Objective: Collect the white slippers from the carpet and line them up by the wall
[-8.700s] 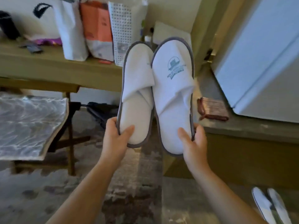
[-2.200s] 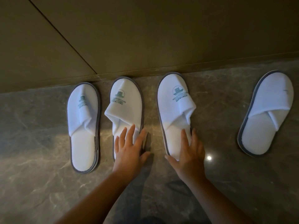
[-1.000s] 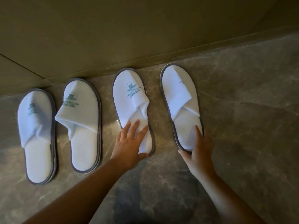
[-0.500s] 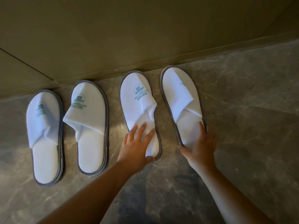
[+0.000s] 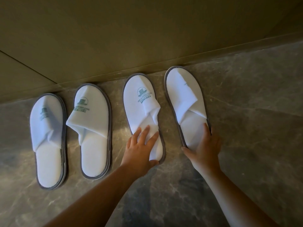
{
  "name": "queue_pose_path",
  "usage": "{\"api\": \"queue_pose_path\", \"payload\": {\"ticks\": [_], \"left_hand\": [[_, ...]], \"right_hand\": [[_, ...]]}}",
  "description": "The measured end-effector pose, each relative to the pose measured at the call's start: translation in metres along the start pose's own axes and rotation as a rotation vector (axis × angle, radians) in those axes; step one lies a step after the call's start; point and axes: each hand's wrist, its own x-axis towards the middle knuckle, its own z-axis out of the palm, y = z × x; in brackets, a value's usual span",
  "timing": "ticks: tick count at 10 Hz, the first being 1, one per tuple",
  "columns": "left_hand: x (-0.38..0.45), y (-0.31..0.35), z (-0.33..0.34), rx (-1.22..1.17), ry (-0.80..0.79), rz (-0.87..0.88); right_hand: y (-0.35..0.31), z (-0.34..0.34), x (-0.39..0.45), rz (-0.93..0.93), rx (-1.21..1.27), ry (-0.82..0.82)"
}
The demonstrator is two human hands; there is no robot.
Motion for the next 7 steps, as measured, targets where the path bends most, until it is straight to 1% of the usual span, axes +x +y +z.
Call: {"api": "queue_pose_path", "payload": {"ticks": [3,5,6,7], "left_hand": [[0.000,0.001,0.000,0.007,0.002,-0.001],[0.000,0.001,0.002,-0.023,-0.010,-0.026],[-0.004,0.008,-0.017,-0.100,-0.014,-0.004],[-0.038,0.009,-0.049,-0.279,0.053,0.162]], "right_hand": [[0.002,-0.001,-0.001,0.013,0.019,-0.003],[0.001,-0.015,-0.001,-0.022,-0.035,-0.070],[-0.008,-0.042,-0.009,-0.206,-0.066,-0.090],[0.005,-0.077,-0.037,-0.448,0.002,-0.096]]}}
